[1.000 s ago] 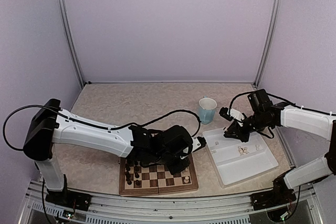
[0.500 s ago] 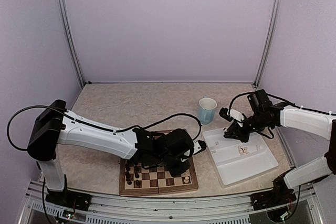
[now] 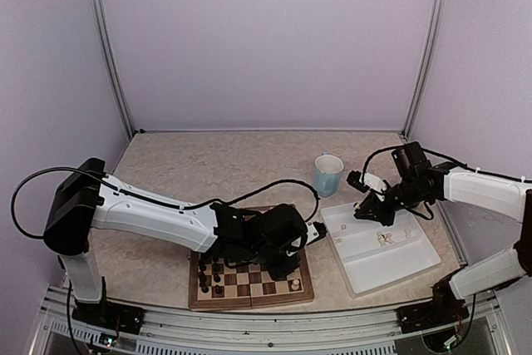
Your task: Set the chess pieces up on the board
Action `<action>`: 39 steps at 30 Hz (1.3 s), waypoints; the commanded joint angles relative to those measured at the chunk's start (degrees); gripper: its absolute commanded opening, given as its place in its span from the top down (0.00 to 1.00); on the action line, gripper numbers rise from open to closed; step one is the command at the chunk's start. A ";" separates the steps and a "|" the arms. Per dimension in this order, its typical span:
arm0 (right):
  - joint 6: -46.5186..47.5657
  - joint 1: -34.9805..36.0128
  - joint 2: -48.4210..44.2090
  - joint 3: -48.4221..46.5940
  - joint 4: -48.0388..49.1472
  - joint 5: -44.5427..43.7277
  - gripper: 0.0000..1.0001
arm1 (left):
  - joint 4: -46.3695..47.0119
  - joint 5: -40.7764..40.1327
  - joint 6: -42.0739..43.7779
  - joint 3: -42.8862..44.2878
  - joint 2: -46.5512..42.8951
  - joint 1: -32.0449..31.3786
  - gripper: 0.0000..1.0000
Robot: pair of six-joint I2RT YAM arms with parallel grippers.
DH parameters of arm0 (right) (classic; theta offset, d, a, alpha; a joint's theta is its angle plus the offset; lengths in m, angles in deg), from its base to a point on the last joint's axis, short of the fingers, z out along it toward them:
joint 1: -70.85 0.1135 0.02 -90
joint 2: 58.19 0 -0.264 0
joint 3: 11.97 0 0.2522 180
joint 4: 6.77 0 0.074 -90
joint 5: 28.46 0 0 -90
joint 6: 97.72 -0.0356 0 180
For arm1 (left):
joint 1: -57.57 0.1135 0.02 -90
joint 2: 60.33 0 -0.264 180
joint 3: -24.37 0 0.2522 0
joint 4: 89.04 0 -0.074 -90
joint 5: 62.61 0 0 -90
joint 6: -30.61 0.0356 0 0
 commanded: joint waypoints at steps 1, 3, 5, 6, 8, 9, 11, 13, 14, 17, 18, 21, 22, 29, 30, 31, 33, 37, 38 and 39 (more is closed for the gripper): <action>0.41 -0.70 -0.57 0.02 -0.64 1.35 0.95 | 0.74 -1.15 -0.44 0.92 -3.16 -0.36 0.74; 0.53 -0.70 -0.71 -0.06 -0.95 1.64 0.95 | 1.30 -0.87 -0.64 0.48 -4.10 -0.36 0.71; 0.72 -0.70 -0.99 -0.29 -1.42 1.89 0.95 | 1.41 -0.62 -0.93 0.00 -5.11 -0.36 0.70; 0.77 -0.70 -1.12 -0.32 -1.47 1.95 0.95 | 1.47 -0.60 -1.00 -0.18 -5.55 -0.36 0.70; 0.86 -0.70 -1.27 -0.48 -1.56 2.05 0.95 | 1.49 -0.48 -1.28 -0.63 -6.38 -0.36 0.69; 0.84 -0.70 -1.25 -0.58 -1.69 2.17 0.95 | 1.50 -0.32 -1.36 -0.81 -6.78 -0.36 0.69; 0.97 -0.70 -1.16 -0.92 -2.01 2.50 0.95 | 1.53 0.19 -1.64 -1.23 -7.62 -0.36 0.69; 1.11 -0.70 -1.13 -1.32 -2.38 2.81 0.94 | 1.98 0.64 -2.05 -1.78 -8.66 -0.36 0.69; 1.14 -0.70 -1.15 -1.50 -2.52 2.90 0.94 | 2.13 0.82 -2.23 -2.05 -9.04 -0.29 0.70; 1.52 -0.65 -1.23 -2.08 -3.13 3.47 0.94 | 2.69 1.62 -3.22 -2.45 -10.56 0.17 0.70; 1.58 -0.69 -1.29 -2.28 -3.43 3.60 0.94 | 2.82 2.02 -3.60 -2.51 -11.01 0.51 0.71; 1.94 -0.70 -1.46 -2.74 -3.96 3.93 0.94 | 3.43 3.73 -5.20 -2.85 -11.65 1.91 0.73; 2.10 -0.59 -1.57 -2.86 -4.11 3.98 0.94 | 3.49 4.29 -5.81 -2.93 -11.71 2.52 0.75; 2.44 -0.60 -2.03 -1.96 -3.92 4.24 0.93 | 2.80 6.06 -7.27 -3.45 -10.09 4.12 0.76; 2.44 -0.61 -2.03 -1.72 -3.83 4.31 0.93 | 2.55 6.08 -7.51 -3.28 -9.75 4.12 0.74; 2.35 -0.61 -2.03 -1.52 -3.61 4.33 0.93 | 2.33 6.00 -7.78 -3.17 -9.15 4.05 0.72; 2.35 -0.61 -2.08 -1.18 -3.39 4.39 0.93 | 1.90 6.18 -8.26 -2.87 -7.96 4.10 0.71; 2.44 -0.56 -1.87 -0.96 -3.26 4.42 0.93 | 1.11 6.77 -9.17 -2.16 -5.97 4.57 0.70; 2.44 -0.54 -1.82 -0.87 -3.20 4.42 0.93 | 0.81 6.96 -9.41 -1.85 -5.44 4.83 0.70; 2.40 -0.54 -1.78 -0.82 -3.15 4.42 0.93 | 0.72 7.41 -9.58 -1.76 -4.95 5.08 0.70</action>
